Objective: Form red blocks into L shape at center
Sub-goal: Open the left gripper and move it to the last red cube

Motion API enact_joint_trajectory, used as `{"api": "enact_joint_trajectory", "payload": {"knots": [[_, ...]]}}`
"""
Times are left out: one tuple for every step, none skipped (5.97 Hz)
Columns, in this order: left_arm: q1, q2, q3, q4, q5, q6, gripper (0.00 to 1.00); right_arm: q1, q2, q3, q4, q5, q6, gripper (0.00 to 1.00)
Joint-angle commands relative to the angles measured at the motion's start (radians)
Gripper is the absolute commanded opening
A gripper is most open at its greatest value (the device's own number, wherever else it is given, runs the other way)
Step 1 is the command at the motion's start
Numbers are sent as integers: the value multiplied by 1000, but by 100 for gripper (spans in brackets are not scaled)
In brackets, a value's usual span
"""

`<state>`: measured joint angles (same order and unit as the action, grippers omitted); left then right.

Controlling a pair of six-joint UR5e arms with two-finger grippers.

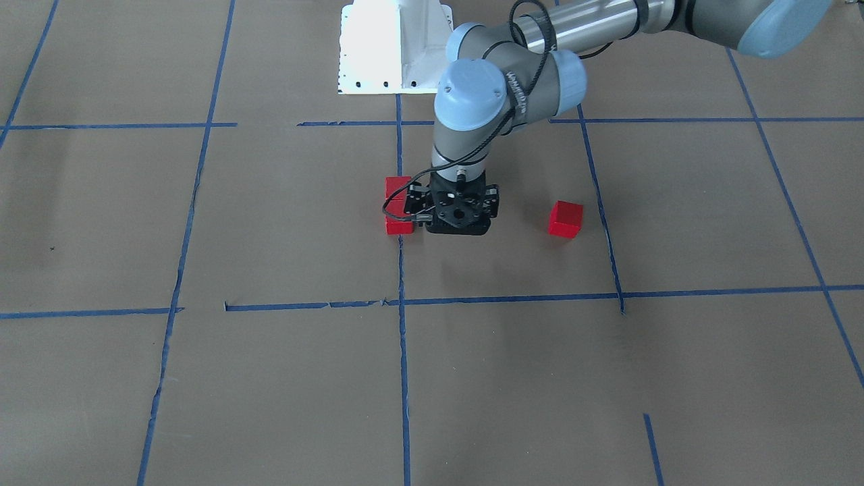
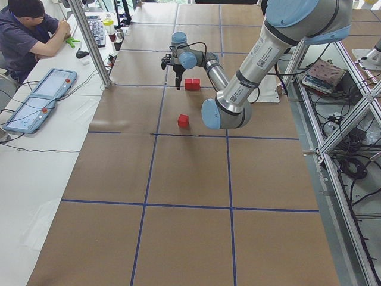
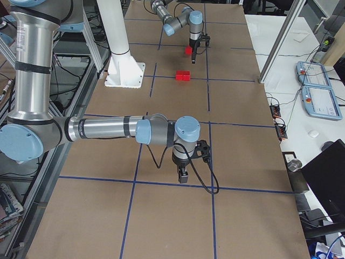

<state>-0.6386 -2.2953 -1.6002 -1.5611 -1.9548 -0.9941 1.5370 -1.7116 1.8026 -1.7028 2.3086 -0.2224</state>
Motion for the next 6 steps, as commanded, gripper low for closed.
{"api": "enact_joint_trajectory", "payload": {"knots": [[-52, 191, -148, 3, -1, 203, 100, 0, 0, 0, 0, 0, 0, 100], [-52, 261, -152, -90, -1, 204, 100, 0, 0, 0, 0, 0, 0, 100], [-52, 328, -150, -182, -3, 207, 100, 0, 0, 0, 0, 0, 0, 100], [-52, 335, -149, -185, 0, 209, 100, 0, 0, -2, 0, 0, 0, 100], [-55, 339, -145, -185, 2, 232, 100, 0, 0, -2, 0, 0, 0, 100], [-52, 343, -126, -188, 2, 232, 100, 0, 0, -2, 0, 0, 0, 100]]}}
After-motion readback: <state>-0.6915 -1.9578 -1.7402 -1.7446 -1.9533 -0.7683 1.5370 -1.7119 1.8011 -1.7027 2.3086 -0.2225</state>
